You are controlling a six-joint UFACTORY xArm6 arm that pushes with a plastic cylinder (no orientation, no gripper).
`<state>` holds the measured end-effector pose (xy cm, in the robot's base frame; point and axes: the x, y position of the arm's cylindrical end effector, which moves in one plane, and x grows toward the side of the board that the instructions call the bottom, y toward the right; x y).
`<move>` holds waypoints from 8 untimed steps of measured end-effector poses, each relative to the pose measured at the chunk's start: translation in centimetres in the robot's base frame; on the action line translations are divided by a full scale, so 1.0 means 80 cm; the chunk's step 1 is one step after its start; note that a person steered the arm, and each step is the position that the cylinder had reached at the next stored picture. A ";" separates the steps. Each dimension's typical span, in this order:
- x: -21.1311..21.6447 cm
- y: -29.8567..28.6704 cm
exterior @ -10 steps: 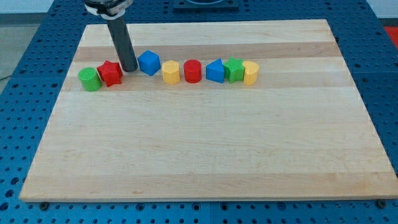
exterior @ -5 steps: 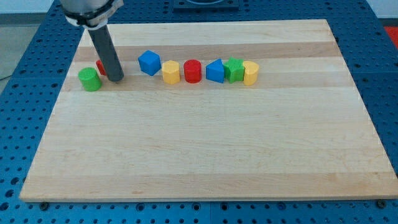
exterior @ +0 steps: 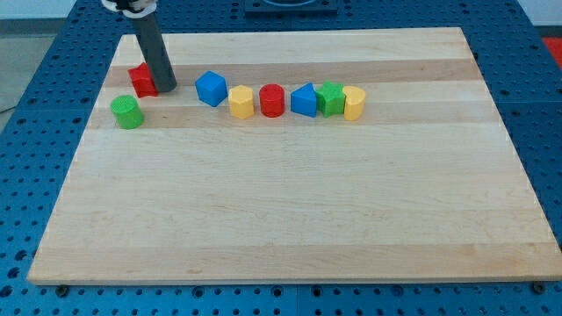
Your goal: Move the red star to the top left corner of the board
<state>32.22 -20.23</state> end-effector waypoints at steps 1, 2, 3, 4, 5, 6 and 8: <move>0.005 -0.028; 0.024 -0.040; 0.044 -0.044; 0.029 -0.061; -0.011 -0.061; -0.029 -0.061; -0.010 -0.104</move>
<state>31.45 -28.59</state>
